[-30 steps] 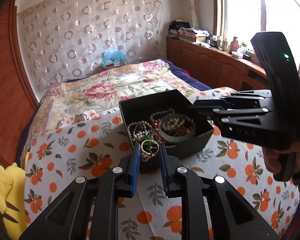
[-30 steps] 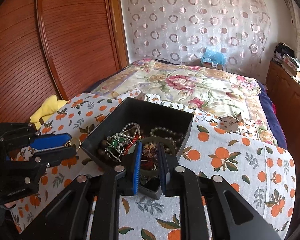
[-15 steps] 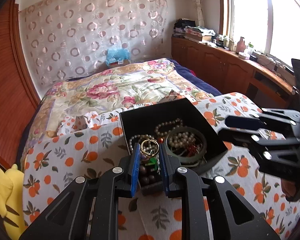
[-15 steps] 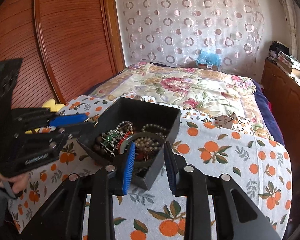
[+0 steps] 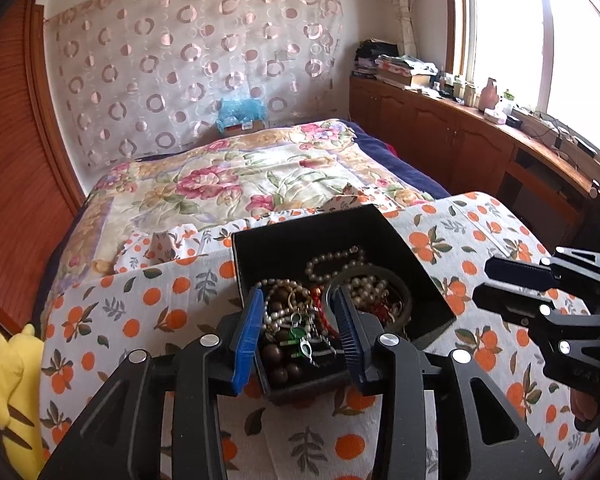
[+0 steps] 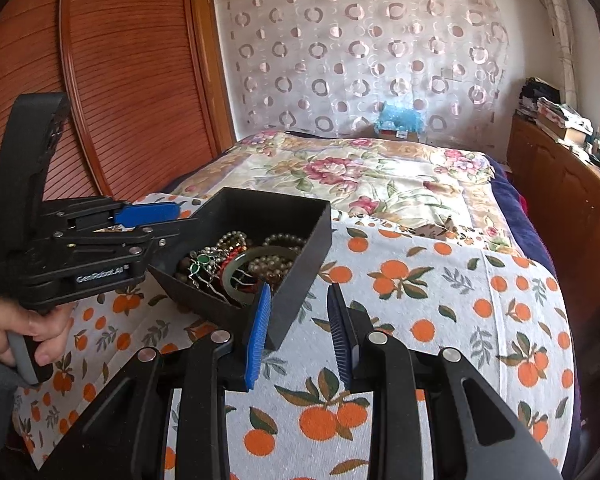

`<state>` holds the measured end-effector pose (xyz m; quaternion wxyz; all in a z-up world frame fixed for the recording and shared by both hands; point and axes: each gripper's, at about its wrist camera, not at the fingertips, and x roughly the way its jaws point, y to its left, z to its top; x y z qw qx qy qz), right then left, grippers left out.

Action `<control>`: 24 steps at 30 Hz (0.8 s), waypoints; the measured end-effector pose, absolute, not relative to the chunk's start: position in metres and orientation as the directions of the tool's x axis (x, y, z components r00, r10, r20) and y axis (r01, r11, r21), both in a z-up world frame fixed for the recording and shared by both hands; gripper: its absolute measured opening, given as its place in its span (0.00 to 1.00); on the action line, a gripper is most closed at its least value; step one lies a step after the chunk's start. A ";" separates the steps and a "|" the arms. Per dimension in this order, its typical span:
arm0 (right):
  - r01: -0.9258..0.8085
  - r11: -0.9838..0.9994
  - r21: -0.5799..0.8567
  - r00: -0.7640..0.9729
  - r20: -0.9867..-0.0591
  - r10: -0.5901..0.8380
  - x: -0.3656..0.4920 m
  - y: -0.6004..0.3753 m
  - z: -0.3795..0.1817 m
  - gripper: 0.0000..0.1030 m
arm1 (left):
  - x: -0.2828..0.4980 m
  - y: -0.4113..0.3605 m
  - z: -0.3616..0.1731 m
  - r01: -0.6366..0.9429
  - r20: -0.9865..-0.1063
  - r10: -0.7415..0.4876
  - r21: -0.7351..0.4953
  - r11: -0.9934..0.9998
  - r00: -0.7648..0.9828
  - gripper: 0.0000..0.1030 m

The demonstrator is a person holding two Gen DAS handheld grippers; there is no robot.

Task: Organize jewelry

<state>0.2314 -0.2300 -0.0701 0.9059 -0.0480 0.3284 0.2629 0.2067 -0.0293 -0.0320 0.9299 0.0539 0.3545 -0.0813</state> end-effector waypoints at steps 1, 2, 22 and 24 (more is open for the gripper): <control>-0.504 0.860 0.083 0.650 -0.619 0.440 0.230 -0.230 -0.070 0.31 | 0.204 -0.029 -0.031 0.188 -0.665 -0.111 0.045 0.981 0.738 0.48; -0.498 0.863 0.080 0.653 -0.620 0.435 0.228 -0.230 -0.070 0.31 | 0.201 -0.029 -0.030 0.186 -0.660 -0.108 0.048 0.981 0.744 0.58; -0.429 0.901 0.062 0.753 -0.527 0.394 0.184 -0.229 -0.038 0.93 | 0.127 -0.010 0.005 0.106 -0.568 -0.089 -0.002 0.994 0.818 0.92; -0.417 0.907 0.058 0.766 -0.514 0.385 0.180 -0.230 -0.035 0.96 | 0.121 -0.009 0.007 0.101 -0.561 -0.084 -0.002 0.995 0.824 0.92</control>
